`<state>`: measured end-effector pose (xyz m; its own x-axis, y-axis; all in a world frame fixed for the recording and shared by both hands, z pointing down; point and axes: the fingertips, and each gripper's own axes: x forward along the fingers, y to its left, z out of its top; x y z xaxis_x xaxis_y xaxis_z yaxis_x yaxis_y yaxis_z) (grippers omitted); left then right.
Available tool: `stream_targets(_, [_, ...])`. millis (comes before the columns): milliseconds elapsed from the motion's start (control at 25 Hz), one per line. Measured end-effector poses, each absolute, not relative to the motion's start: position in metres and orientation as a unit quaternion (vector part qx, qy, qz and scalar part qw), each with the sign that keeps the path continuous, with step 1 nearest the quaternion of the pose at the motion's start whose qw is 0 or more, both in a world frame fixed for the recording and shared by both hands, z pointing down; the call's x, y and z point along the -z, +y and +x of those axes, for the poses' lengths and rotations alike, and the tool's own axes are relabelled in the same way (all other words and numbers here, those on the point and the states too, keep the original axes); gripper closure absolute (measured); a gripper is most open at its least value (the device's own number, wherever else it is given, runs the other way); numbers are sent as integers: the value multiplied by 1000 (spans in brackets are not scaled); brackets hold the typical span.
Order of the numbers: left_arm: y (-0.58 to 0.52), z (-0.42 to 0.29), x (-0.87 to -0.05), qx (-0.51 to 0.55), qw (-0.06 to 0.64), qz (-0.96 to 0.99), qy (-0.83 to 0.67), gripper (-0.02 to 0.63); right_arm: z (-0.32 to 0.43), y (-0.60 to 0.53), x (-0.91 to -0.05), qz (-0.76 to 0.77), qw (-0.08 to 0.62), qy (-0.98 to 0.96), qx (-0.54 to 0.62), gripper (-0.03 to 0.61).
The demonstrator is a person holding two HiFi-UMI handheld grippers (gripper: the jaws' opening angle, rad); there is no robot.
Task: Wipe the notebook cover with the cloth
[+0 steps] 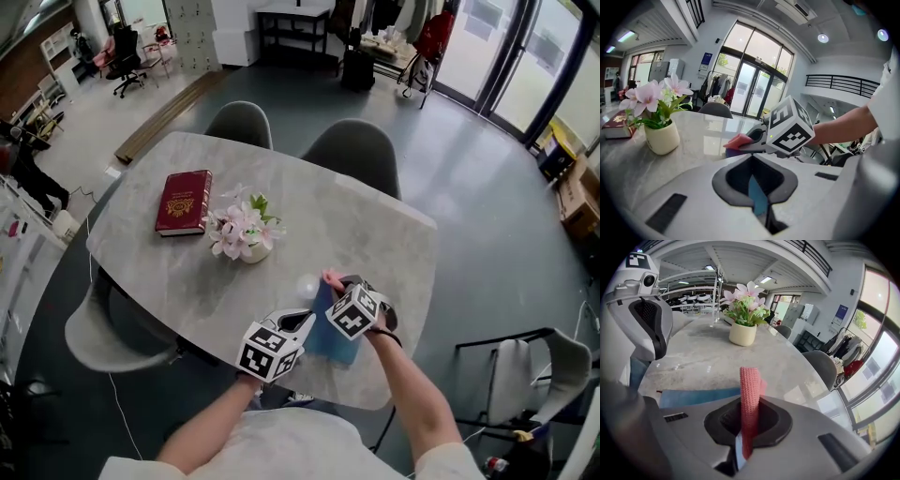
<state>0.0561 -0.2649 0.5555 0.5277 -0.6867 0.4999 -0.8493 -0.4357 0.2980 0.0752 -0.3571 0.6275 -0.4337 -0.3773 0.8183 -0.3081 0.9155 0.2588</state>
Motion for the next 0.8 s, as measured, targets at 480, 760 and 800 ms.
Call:
stream_targets(480, [-257,56,-551,-159,263,827,-470,606,79,-341,-637,182,501,-846,34,564])
stream_targets(760, [-246,48,-549,-162,261,836,-455,606,81,-324,-636,201,504,-840,23,564])
stream_targets(800, [-245,47,-549,-162,261,837,-453,606,81,-321,-636,204,505,-839,21,565])
